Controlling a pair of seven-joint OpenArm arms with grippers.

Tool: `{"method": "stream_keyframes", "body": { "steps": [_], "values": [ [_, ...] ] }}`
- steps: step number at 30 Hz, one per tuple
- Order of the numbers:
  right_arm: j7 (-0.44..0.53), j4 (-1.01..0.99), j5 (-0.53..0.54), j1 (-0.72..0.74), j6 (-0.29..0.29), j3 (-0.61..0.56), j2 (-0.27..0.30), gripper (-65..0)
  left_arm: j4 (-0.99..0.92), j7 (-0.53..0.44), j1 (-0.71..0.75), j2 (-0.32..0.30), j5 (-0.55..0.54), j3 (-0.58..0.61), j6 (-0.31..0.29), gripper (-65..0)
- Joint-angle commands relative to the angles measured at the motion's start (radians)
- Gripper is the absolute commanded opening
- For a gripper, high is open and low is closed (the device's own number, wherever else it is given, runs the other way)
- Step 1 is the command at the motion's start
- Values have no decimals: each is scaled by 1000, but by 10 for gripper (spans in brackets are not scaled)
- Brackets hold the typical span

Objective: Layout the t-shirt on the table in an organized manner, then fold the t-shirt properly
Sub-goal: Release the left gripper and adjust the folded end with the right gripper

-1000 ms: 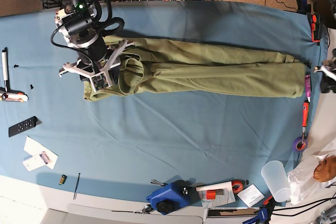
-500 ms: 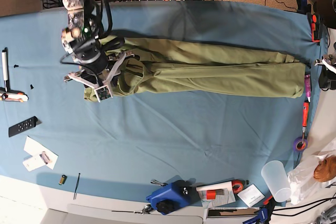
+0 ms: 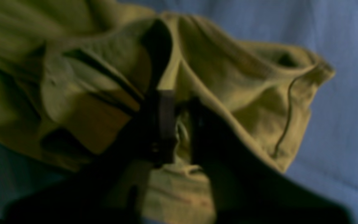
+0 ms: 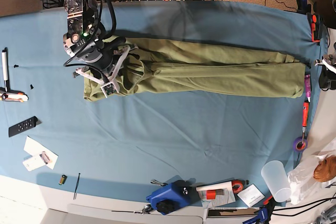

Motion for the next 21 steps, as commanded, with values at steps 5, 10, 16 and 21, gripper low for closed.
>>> {"method": "stream_keyframes", "body": {
  "steps": [5,10,16,21],
  "values": [
    [-45,37,-6,-8,-3,2,3,-650,14,-19,-8,-22,-11,-8,2,-390],
    [-35,222,-27,-84,-3,2,4,-650,14,-18,-8,-22,-11,-8,2,-390],
    [-18,345,-112,-183,-3,3,4,-650,14,-18,5,-19,-15,-8,2,-390],
    [80,345,-175,-190,-4,3,3,-650,14,-19,24,-19,-26,-8,2,-390]
  ]
}}
